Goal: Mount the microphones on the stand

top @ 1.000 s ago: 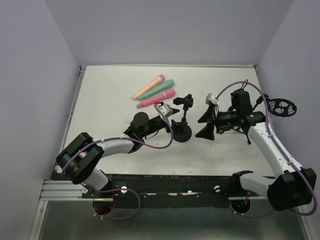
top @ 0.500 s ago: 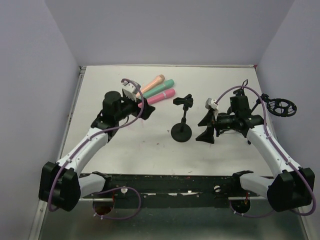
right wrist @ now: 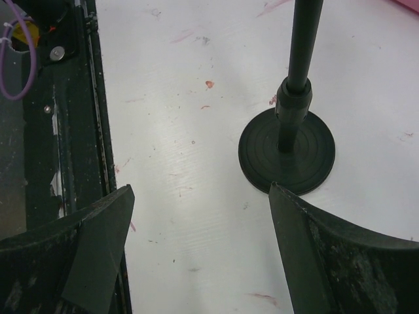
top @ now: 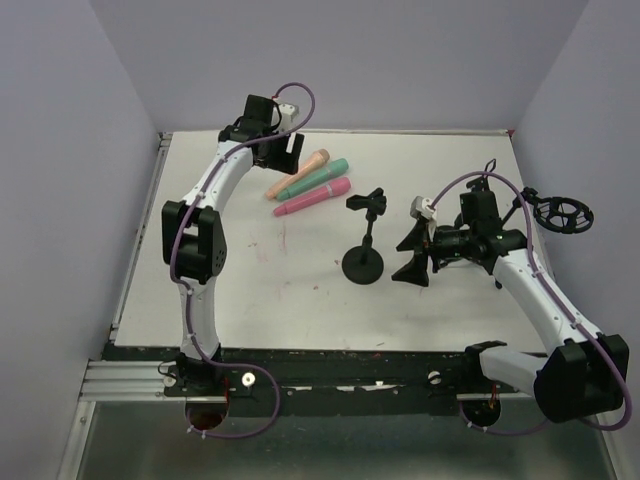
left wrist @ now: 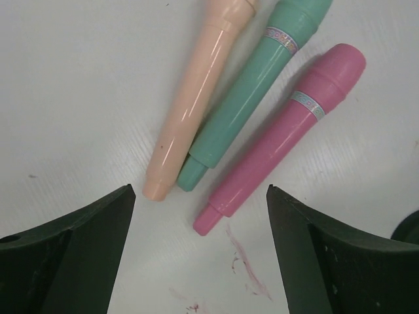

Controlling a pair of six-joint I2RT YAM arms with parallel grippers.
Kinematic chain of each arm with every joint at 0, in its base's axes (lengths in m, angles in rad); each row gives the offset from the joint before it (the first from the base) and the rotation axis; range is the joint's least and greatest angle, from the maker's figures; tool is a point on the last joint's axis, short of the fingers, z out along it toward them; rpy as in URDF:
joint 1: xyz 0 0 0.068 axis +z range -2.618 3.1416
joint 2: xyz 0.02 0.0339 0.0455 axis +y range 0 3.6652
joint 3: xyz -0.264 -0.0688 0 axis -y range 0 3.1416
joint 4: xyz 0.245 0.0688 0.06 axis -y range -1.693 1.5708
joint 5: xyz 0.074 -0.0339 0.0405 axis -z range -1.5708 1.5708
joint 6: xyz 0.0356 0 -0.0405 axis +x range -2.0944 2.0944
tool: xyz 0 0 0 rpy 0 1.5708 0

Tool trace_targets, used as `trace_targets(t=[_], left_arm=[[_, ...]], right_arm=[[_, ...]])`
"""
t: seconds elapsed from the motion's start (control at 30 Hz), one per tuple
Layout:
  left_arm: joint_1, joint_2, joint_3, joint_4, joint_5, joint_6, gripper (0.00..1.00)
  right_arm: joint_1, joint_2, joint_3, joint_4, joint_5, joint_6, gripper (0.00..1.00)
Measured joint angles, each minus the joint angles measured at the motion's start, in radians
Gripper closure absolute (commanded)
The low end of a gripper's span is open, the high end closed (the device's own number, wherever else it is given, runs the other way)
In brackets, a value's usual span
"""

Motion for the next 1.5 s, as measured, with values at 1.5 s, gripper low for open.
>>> trace_targets(t=[1.5], left_arm=[[-0.103,0.195,0.190,-0.217,0.050,0.135,0.45]], right_arm=[[0.000,0.068,0.006,-0.041,0.018,-0.053,0.08]])
